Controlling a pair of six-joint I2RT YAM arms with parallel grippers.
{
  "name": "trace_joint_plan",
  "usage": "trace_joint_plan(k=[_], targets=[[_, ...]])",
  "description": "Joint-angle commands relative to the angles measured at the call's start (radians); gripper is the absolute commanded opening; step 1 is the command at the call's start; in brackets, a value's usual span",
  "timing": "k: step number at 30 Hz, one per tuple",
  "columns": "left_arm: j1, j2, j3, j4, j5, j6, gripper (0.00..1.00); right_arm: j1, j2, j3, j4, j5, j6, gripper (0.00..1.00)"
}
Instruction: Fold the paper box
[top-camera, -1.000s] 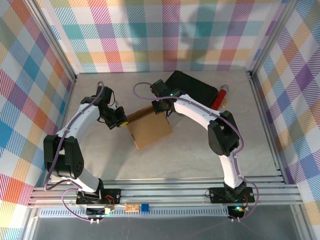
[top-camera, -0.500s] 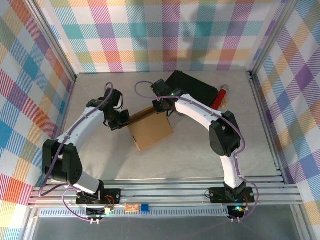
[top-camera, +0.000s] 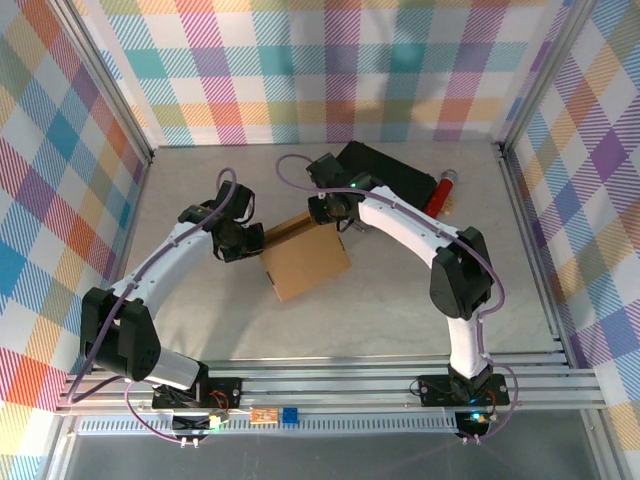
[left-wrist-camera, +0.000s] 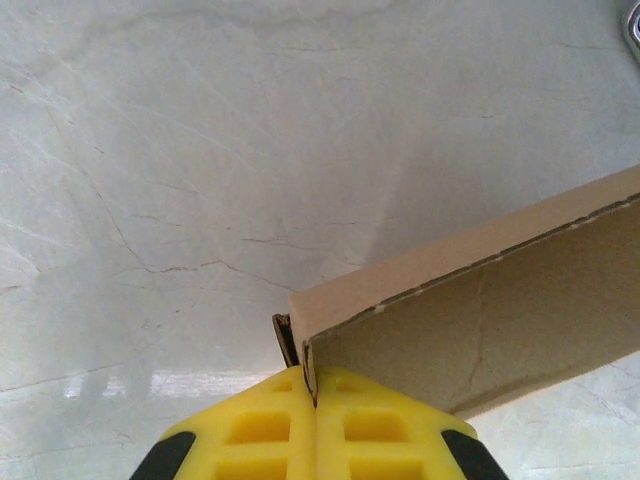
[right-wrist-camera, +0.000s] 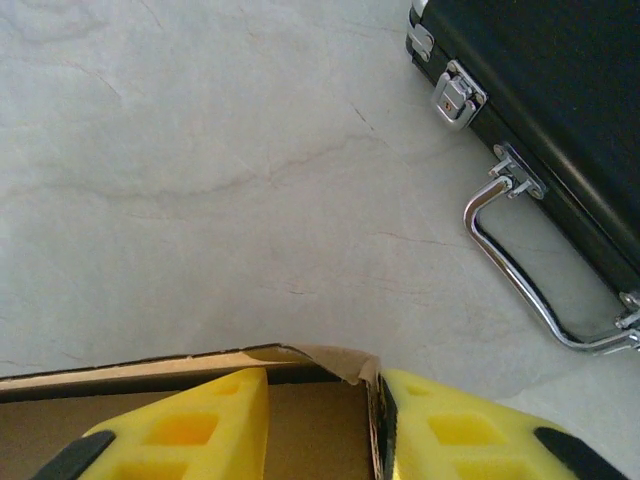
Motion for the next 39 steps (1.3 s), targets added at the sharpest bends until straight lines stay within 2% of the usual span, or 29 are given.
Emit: trace_joint_plan(k=[1, 8, 17, 19, 21, 25, 29, 35, 39], targets=[[-0.025, -0.014, -0.011, 0.009, -0.035, 0.027, 0.00, 0.007, -0.059, -0.013, -0.008, -0.047, 0.043, 0.35], [-0.035, -0.009, 0.006, -0.012, -0.071, 0.030, 0.00, 0.000, -0.080, -0.032, -0.017, -0.053, 0.069, 0.36], [-0.041, -0.009, 0.024, -0.038, -0.113, 0.026, 0.00, -0.002, -0.110, -0.079, -0.017, -0.033, 0.070, 0.31], [-0.043, -0.012, 0.024, -0.042, -0.125, 0.025, 0.00, -0.002, -0.121, -0.092, -0.011, -0.033, 0.069, 0.25], [-0.045, -0.014, 0.026, -0.044, -0.140, 0.022, 0.00, -0.004, -0.130, -0.094, -0.015, -0.035, 0.069, 0.25], [-0.056, -0.019, 0.026, -0.044, -0.162, 0.021, 0.00, -0.008, -0.145, -0.088, -0.033, -0.049, 0.089, 0.32], [-0.077, -0.027, 0.026, -0.038, -0.192, 0.023, 0.00, -0.008, -0.184, -0.094, -0.045, -0.062, 0.158, 0.45], [-0.108, -0.037, 0.022, -0.037, -0.248, 0.027, 0.00, -0.028, -0.262, -0.112, -0.063, -0.064, 0.353, 0.63], [-0.118, -0.052, 0.003, -0.030, -0.270, 0.022, 0.00, -0.056, -0.288, -0.133, -0.070, -0.162, 0.548, 0.65]])
